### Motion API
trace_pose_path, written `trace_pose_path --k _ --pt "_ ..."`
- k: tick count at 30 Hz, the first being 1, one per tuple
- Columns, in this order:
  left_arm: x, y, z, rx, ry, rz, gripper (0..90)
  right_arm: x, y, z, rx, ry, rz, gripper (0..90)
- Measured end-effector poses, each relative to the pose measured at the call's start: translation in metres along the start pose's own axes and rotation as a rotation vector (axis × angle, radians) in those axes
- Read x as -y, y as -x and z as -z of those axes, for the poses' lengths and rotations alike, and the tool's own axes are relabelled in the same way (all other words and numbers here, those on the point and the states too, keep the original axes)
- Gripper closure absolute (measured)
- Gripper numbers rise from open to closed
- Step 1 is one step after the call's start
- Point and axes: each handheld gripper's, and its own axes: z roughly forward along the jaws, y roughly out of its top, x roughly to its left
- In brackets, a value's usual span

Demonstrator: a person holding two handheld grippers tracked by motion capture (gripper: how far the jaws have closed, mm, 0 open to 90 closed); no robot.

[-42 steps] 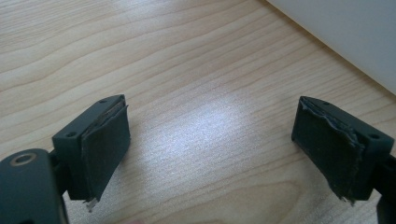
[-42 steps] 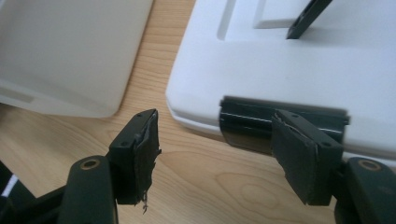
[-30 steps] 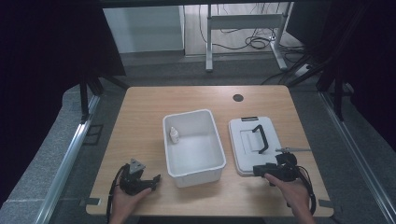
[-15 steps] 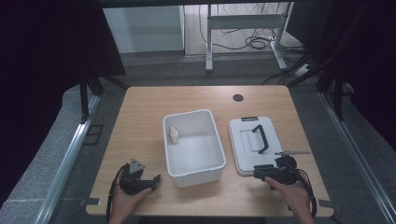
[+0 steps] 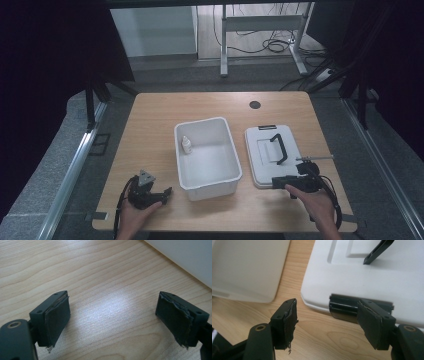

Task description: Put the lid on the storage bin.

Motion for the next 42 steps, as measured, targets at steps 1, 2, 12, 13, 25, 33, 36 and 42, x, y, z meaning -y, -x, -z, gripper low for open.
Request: trace_pose_path --k 1,2,12,13,25,33,36,42 --pt "0.000 0.000 0.000 0.000 0.000 0.000 12.3 -0.002 0.000 0.001 -0.005 -0.002 -0.006 33.2" --pt "0.000 0.000 0.000 0.000 0.000 0.000 12.3 -0.004 0.000 0.002 -0.009 -0.005 -0.011 33.2" --pt "0.000 0.001 0.000 -0.004 0.000 0.003 12.4 -0.025 0.002 0.018 -0.035 -0.002 -0.038 33.6" --pt "0.000 0.001 0.000 -0.004 0.000 0.004 12.4 -0.028 0.002 0.020 -0.040 0.005 -0.040 34.0" --pt "0.001 0.001 0.001 -0.007 0.001 0.008 12.4 -0.071 0.016 0.025 -0.043 0.006 -0.054 38.3" --pt "0.001 0.001 0.001 -0.007 0.001 0.008 12.4 -0.094 0.028 0.013 -0.015 -0.085 -0.090 41.3" --pt "0.001 0.001 0.001 -0.007 0.001 0.008 12.4 -0.100 0.033 0.006 -0.028 -0.124 -0.096 42.4" --pt "0.001 0.001 0.001 -0.007 0.001 0.008 12.4 -0.110 0.040 -0.003 -0.022 -0.150 -0.105 45.8"
